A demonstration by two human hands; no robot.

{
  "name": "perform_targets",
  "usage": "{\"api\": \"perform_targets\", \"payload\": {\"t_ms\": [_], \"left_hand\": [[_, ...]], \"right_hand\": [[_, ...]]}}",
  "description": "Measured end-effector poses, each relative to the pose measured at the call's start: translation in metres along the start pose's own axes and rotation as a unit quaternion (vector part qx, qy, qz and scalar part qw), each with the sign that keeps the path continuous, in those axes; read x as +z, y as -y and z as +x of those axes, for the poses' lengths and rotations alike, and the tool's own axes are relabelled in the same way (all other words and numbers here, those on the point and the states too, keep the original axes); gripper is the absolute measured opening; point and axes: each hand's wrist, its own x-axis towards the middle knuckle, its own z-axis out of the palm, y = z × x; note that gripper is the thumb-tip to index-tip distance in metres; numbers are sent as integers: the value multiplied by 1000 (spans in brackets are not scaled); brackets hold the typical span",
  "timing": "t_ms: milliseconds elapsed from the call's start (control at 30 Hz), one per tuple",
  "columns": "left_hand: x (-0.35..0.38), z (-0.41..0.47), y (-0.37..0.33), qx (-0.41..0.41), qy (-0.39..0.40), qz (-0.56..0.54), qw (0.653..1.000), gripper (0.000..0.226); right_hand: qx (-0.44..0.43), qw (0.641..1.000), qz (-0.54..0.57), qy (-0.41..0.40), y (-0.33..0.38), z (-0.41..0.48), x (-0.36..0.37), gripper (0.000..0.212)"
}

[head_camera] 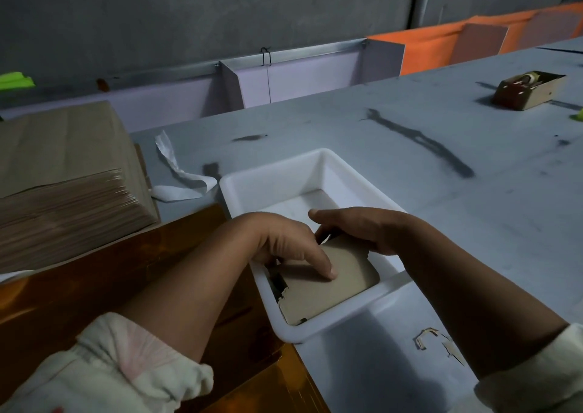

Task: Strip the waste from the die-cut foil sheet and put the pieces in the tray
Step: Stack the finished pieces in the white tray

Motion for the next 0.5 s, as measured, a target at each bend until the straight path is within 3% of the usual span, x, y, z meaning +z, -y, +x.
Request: {"api": "perform_targets", "payload": {"t_ms": [333,500], "left_hand": [[-1,-1,-1,-16,23,6,1000,18],[-2,-3,-2,-10,31,12,999,27]], "right_hand": [[-1,998,-60,9,3,-2,4,52],[-8,998,-63,16,3,-2,5,55]]}}
